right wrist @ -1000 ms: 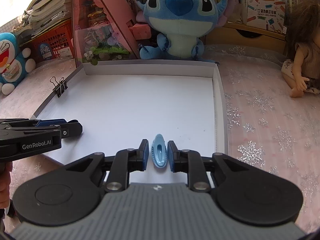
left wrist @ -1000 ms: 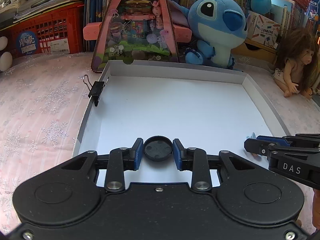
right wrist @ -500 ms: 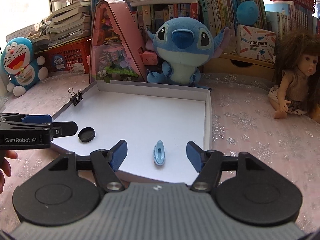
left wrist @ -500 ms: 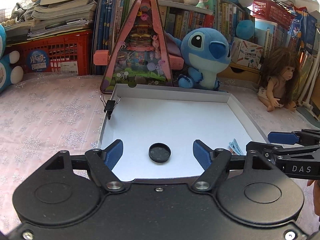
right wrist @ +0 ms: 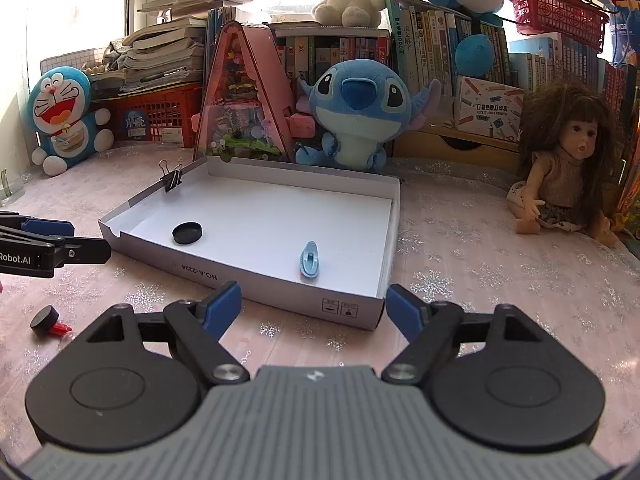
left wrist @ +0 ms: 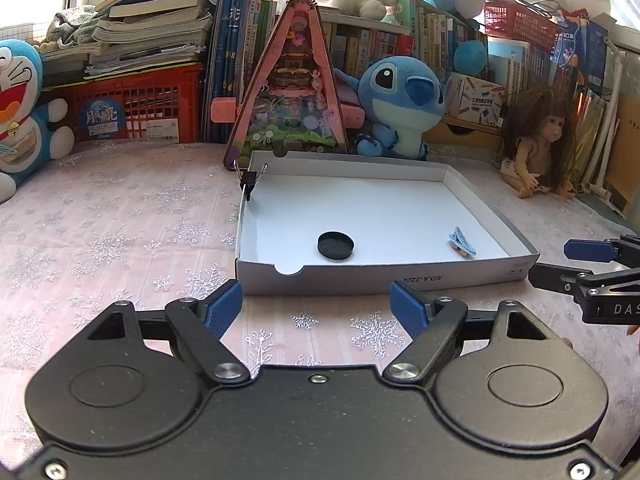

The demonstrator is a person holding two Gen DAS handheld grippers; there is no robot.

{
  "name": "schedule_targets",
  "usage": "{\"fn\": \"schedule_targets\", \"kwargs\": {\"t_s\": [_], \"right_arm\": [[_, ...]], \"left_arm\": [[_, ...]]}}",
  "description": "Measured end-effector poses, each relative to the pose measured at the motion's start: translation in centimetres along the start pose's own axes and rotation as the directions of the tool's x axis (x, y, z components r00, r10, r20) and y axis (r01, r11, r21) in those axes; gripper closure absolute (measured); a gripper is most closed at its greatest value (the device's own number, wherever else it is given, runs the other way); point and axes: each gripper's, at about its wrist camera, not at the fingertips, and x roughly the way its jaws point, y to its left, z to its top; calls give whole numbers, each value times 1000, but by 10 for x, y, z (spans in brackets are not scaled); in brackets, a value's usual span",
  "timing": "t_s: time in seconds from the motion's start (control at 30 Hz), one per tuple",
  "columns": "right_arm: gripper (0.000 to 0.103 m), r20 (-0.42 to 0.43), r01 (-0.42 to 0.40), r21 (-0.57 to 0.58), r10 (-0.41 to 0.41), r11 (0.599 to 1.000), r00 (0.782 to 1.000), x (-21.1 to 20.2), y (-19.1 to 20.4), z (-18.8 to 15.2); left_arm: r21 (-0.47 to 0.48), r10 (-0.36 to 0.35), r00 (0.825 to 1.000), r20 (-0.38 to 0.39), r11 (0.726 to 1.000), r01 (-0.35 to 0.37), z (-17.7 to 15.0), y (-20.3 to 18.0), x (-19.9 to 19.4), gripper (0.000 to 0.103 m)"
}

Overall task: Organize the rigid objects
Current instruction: 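Open the left gripper to drop the lid while the right gripper releases the clip into the tray, then grasp the black puck with the left gripper while the right gripper grasps a brown nut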

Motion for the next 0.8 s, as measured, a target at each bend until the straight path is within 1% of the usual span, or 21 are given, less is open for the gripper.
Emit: {"fn": "schedule_targets", "kwargs": {"t_s": [0.17, 0.4, 0.47, 0.5, 0.67, 0.8], "right_arm": [[15, 25, 23, -8, -23, 1000, 999, -13, -1, -19], [14, 29, 50, -13, -49, 999, 998, -25, -2, -41], [13, 30, 54, -6, -54, 998, 998, -27, -3, -46], [12, 30, 58, 1, -58, 998, 998, -28, -4, -49], [12, 43, 87, 18, -88, 996, 995, -33, -6, -58], [12, 42, 91, 19, -91, 996, 995, -35, -6, -66]], "left_arm": [[-3, 13, 1000, 3, 1000, -13, -18, 6, -15, 24], [8, 17, 1000, -1, 1000, -17, -40, 9, -32, 23], [9, 16, 1000, 1, 1000, -16, -45, 9, -35, 19], [10, 15, 1000, 3, 1000, -15, -47, 9, -37, 18], [16, 7, 1000, -1, 1000, -7, -56, 7, -42, 18], [5, 8, 1000, -16, 1000, -8, -62, 8, -43, 19]]}}
